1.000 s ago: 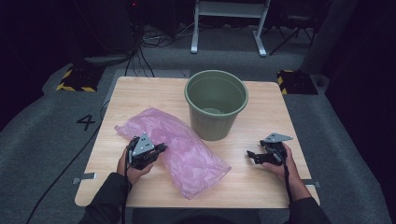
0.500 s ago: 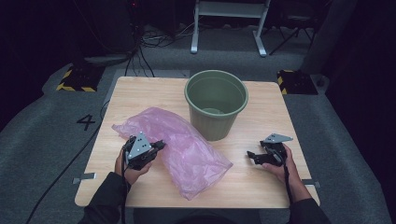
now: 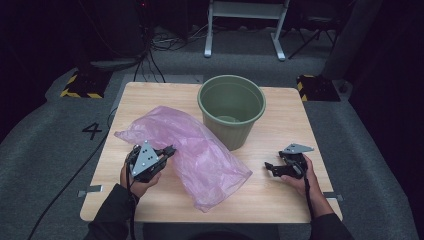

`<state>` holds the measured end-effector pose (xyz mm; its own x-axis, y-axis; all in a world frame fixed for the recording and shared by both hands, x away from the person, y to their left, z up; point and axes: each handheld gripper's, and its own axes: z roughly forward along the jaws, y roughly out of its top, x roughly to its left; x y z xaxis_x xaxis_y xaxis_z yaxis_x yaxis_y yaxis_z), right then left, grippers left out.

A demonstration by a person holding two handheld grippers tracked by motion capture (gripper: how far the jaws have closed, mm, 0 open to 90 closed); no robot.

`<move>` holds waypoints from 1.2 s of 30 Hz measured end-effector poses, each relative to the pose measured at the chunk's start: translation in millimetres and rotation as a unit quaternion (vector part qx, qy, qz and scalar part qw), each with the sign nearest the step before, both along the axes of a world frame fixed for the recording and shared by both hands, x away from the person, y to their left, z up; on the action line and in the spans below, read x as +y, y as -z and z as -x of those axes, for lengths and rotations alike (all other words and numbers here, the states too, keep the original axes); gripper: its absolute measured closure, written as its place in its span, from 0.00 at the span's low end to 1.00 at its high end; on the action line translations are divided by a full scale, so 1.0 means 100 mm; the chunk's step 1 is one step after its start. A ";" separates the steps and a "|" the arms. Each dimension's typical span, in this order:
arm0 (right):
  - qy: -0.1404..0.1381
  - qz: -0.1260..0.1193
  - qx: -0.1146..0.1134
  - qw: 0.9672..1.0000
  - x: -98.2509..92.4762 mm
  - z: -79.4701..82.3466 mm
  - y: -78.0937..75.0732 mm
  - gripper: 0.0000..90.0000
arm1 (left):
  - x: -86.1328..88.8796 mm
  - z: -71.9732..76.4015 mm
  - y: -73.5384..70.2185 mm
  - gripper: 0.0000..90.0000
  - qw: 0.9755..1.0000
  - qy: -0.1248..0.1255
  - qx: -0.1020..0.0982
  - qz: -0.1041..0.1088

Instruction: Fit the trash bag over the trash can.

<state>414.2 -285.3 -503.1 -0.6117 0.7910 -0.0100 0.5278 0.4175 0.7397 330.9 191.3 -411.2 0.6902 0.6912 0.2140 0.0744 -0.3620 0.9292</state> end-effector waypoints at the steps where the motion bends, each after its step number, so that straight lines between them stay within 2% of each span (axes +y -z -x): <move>1: 0.000 0.000 0.000 1.000 0.00 0.00 0.00 0.22 | 0.00 0.00 -0.01 0.99 1.000 -0.001 -0.002 0.000; 11: 0.000 0.000 0.000 1.000 0.00 0.00 0.00 0.22 | 0.02 0.03 -0.19 0.99 0.999 0.014 -0.033 0.018; 15: 0.001 -0.001 0.000 1.000 0.00 0.00 0.00 0.22 | -0.01 0.02 -0.25 0.99 0.999 0.017 -0.041 0.017; 16: 0.002 -0.001 0.000 1.000 0.00 0.00 0.00 0.22 | -0.03 0.02 -0.30 0.99 0.998 0.023 -0.051 0.018; 20: 0.002 -0.001 -0.001 1.000 0.00 0.00 0.00 0.22 | -0.07 0.01 -0.41 0.99 0.997 0.034 -0.065 0.032; 23: 0.002 -0.001 0.000 1.000 0.00 0.00 0.00 0.22 | -0.12 0.00 -0.47 0.99 0.996 0.039 -0.074 0.024; 26: 0.002 -0.001 0.000 1.000 0.00 0.00 0.00 0.22 | -0.23 -0.04 -0.56 0.99 0.994 0.059 -0.089 0.030; 27: 0.002 -0.001 0.000 1.000 0.00 0.00 0.00 0.22 | -0.23 -0.04 -0.56 0.99 0.994 0.059 -0.089 0.030; 28: 0.000 -0.001 0.000 1.000 0.00 0.00 0.00 0.22 | -0.30 -0.06 -0.59 0.99 0.992 0.072 -0.095 0.035; 32: -0.004 -0.005 0.000 1.000 -0.02 -0.01 0.00 0.24 | -0.42 -0.10 -0.64 0.99 0.990 0.087 -0.103 0.029; 33: -0.006 -0.008 0.001 1.000 -0.03 -0.01 0.00 0.25 | -0.49 -0.13 -0.67 0.99 0.989 0.100 -0.107 0.027; 35: -0.004 -0.011 0.002 1.000 -0.03 -0.02 0.00 0.25 | -0.52 -0.15 -0.69 0.99 0.988 0.105 -0.109 0.029; 36: -0.001 -0.013 0.001 1.000 -0.04 -0.02 -0.01 0.26 | -0.58 -0.17 -0.74 0.99 0.986 0.116 -0.111 0.032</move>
